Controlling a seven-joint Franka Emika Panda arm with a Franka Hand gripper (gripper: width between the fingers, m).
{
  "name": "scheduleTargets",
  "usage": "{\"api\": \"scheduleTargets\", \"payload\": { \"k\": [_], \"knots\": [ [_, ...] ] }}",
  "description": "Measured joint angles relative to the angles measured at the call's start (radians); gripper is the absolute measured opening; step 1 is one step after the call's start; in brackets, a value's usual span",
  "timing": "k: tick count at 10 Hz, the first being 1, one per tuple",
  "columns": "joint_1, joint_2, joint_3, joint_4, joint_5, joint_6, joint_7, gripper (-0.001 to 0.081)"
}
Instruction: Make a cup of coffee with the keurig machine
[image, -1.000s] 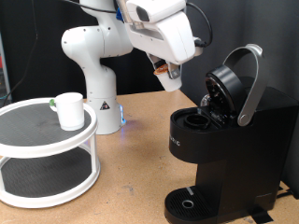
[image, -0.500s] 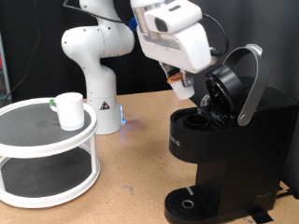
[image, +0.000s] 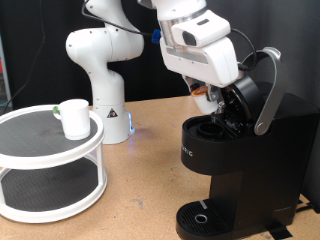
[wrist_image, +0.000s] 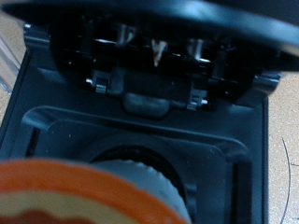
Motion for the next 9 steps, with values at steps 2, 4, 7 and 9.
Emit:
{"api": "scheduleTargets", "payload": {
  "k": [2, 4, 7, 9],
  "knots": [
    [0.0, 0.0, 0.018, -0.024, -0.005, 0.033, 0.016, 0.0454],
    [0.0, 0.002, 0.031, -0.042, -0.012, 0.054, 0.033, 0.0454],
    [0.0, 0.007, 0.04, -0.061, -0.016, 0.084, 0.044, 0.0454],
    [0.0, 0.01, 0.04, -0.063, -0.016, 0.091, 0.049, 0.0454]
  ]
}}
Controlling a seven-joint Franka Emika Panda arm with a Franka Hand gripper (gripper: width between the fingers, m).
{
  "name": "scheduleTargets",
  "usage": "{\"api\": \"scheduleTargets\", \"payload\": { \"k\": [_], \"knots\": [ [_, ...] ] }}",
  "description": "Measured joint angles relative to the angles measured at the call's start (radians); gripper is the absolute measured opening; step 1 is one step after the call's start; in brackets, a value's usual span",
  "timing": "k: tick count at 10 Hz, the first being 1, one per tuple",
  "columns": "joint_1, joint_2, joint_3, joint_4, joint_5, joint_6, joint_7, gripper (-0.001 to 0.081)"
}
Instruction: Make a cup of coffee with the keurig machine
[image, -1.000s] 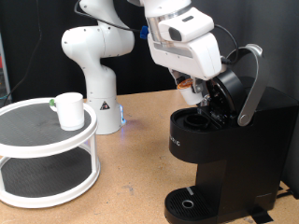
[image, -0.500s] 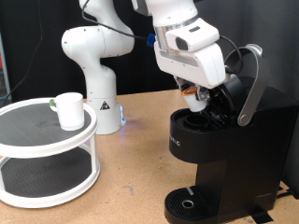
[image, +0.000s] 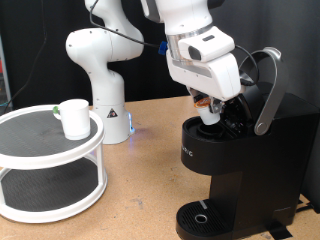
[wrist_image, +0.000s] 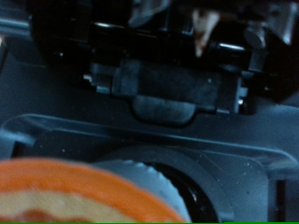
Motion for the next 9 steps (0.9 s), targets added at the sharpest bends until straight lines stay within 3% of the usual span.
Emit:
{"api": "scheduleTargets", "payload": {
  "k": [9],
  "knots": [
    [-0.011, 0.064, -0.001, 0.029, -0.014, 0.011, 0.031, 0.0454]
  ]
}}
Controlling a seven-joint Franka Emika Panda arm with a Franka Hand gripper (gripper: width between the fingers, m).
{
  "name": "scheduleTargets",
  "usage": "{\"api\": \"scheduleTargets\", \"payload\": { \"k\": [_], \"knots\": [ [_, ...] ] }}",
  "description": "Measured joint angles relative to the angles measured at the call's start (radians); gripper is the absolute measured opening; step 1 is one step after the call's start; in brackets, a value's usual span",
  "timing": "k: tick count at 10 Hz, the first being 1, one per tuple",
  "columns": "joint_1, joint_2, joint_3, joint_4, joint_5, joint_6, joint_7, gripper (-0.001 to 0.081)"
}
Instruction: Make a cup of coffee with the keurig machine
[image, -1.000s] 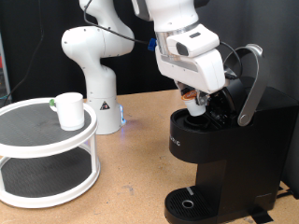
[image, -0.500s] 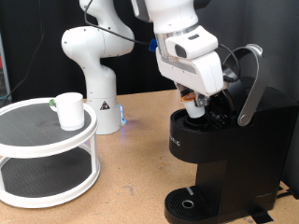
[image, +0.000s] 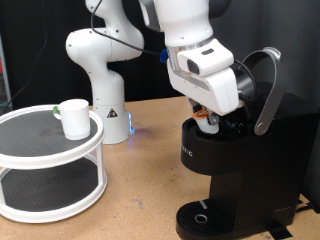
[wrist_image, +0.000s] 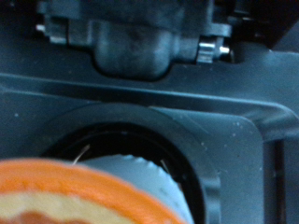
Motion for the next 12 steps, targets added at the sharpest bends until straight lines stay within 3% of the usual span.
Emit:
{"api": "scheduleTargets", "payload": {
  "k": [6, 8, 9, 10, 12],
  "knots": [
    [0.005, 0.045, 0.014, 0.025, -0.073, -0.023, 0.047, 0.0454],
    [0.003, 0.057, 0.013, 0.029, -0.077, -0.023, 0.047, 0.0734],
    [0.003, 0.058, 0.013, 0.03, -0.076, -0.019, 0.046, 0.0734],
    [0.003, 0.058, 0.012, 0.03, -0.074, -0.019, 0.046, 0.0794],
    [-0.002, 0.055, 0.005, 0.03, -0.018, -0.015, 0.022, 0.0803]
  ]
}}
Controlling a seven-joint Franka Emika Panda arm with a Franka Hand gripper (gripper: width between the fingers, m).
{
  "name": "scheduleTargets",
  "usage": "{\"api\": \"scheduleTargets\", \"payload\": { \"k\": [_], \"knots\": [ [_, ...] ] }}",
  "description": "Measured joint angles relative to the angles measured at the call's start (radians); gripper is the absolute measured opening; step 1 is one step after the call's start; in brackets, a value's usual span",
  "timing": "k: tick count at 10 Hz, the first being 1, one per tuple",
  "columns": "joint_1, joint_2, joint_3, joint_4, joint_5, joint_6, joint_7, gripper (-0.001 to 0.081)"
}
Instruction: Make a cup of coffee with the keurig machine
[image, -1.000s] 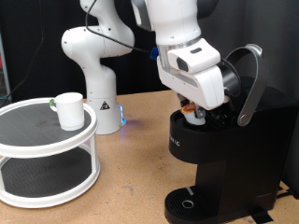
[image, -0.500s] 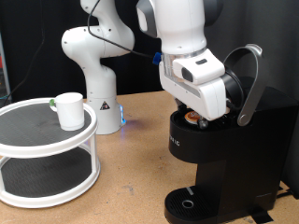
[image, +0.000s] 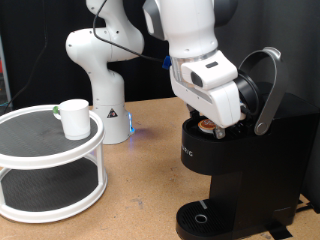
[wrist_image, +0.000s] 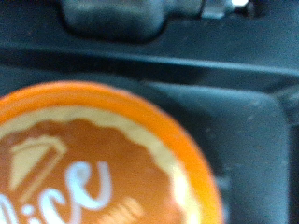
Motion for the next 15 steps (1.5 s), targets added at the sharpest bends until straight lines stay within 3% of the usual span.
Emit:
{"api": "scheduleTargets", "payload": {
  "k": [3, 5, 8, 10, 13, 15],
  "knots": [
    [-0.016, -0.054, -0.038, 0.003, 0.13, -0.048, -0.084, 0.0803],
    [-0.035, -0.1, -0.065, 0.016, 0.125, -0.118, -0.107, 0.0803],
    [-0.039, -0.115, -0.071, 0.013, 0.124, -0.136, -0.126, 0.0803],
    [-0.042, -0.136, -0.102, 0.015, 0.2, -0.161, -0.187, 0.0803],
    [-0.058, -0.19, -0.148, 0.053, 0.289, -0.236, -0.161, 0.0803],
    [-0.064, -0.208, -0.157, 0.108, 0.297, -0.293, -0.099, 0.0803]
  ]
}}
